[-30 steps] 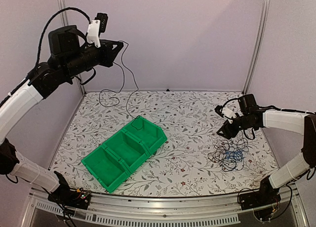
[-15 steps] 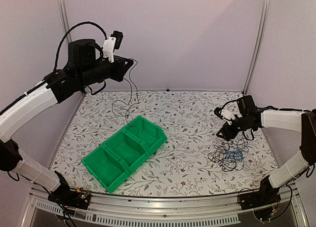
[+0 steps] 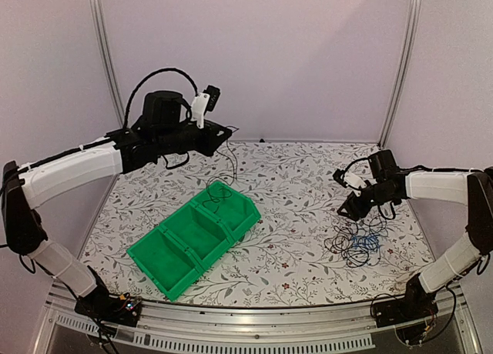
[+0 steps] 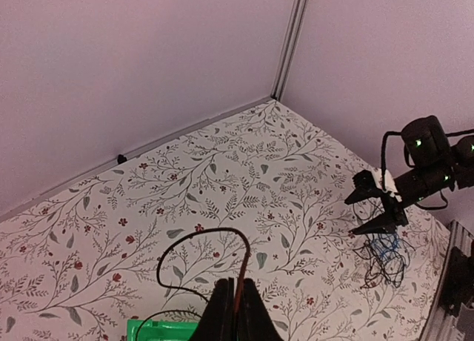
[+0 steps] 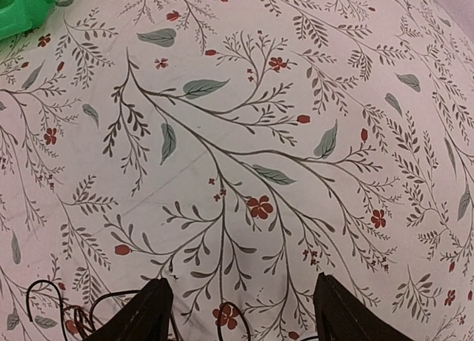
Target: Untangle the cables
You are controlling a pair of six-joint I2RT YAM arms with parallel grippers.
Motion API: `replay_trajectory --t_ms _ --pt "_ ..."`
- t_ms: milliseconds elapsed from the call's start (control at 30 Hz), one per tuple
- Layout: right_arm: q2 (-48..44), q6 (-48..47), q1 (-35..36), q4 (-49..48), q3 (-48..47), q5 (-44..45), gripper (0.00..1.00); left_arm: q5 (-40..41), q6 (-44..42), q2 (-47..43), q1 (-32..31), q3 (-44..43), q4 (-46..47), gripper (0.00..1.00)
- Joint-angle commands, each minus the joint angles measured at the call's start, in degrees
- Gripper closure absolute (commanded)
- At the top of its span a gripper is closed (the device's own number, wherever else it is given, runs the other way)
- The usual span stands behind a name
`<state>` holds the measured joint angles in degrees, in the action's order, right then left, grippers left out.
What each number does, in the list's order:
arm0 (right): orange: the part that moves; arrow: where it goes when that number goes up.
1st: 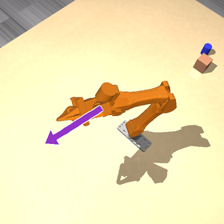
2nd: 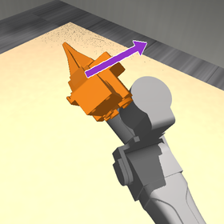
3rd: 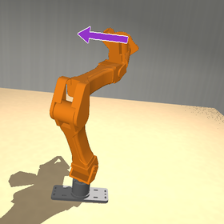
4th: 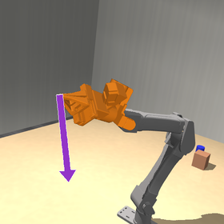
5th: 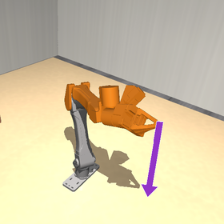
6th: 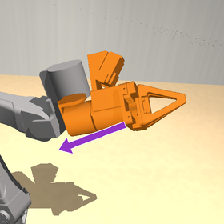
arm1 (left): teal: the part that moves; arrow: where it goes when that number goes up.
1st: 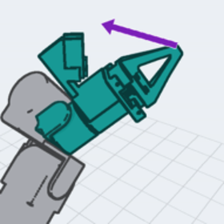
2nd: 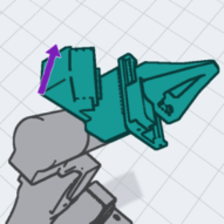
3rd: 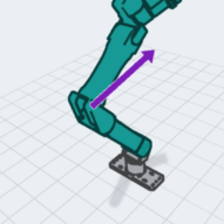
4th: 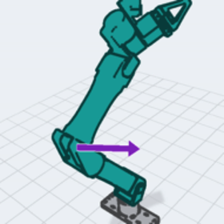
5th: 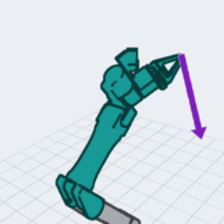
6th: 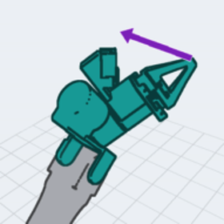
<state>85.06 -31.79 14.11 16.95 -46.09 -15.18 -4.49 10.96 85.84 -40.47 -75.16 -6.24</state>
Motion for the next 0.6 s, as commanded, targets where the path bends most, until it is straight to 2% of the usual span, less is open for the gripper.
replay_trajectory --t_ms 0,367,567 --pt "1.0 -0.4 -0.4 -0.2 0.1 -0.8 0.30 -4.6 1.5 1.4 0.7 3.5 3.9 1.00" --pt "2.5 -0.5 -0.3 0.3 -0.5 -1.7 0.30 -4.3 2.0 -0.9 2.8 13.3 4.7 1.00" --pt "3.0 -0.5 -0.3 0.6 -0.6 -2.0 0.30 -3.0 1.4 -5.4 3.5 16.7 -0.8 1.00"
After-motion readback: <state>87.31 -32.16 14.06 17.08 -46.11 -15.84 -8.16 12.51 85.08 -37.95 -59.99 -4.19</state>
